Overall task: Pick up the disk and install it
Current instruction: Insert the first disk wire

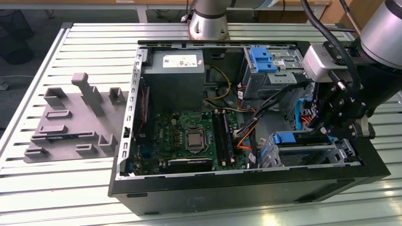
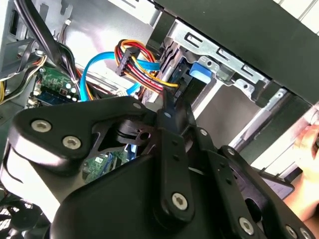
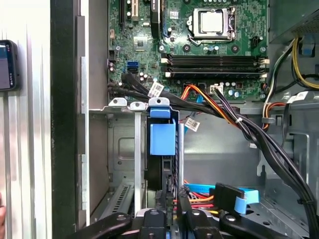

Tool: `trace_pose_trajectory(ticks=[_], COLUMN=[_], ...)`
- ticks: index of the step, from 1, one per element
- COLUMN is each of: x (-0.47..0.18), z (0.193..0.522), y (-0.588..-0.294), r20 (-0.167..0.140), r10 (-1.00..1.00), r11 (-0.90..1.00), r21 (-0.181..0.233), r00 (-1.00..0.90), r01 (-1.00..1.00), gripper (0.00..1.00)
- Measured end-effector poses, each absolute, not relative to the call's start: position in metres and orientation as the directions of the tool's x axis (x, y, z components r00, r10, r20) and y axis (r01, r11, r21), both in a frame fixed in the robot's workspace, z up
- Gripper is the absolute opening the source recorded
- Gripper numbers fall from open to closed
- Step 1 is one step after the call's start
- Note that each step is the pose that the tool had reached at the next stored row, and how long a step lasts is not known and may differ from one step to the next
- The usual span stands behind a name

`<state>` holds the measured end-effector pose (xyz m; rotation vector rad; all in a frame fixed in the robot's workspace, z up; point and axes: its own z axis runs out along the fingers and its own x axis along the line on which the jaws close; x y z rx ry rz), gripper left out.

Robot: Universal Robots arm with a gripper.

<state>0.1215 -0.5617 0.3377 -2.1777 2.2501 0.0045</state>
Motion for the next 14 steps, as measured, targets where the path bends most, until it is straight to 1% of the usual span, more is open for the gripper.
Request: trace_pose_trajectory(ticks=[4,6,14], x=[0.1215,0.1215,0.1215], z=[0.3403,0.3405,0.3410], y=[-0.5617,-0.5617,-0.5617], r20=[-0.010,-0.009,-0.009], r10=[-0.999,-0.999,-0.999], r11=[0.033,0.033,0.033], r21=[-0.005,-0.005,-0.005], r00=[-0.033,-0.033,-0.033], r01=[-0.999,-0.999,-0.999], gripper=[0.22,0.11,0.11])
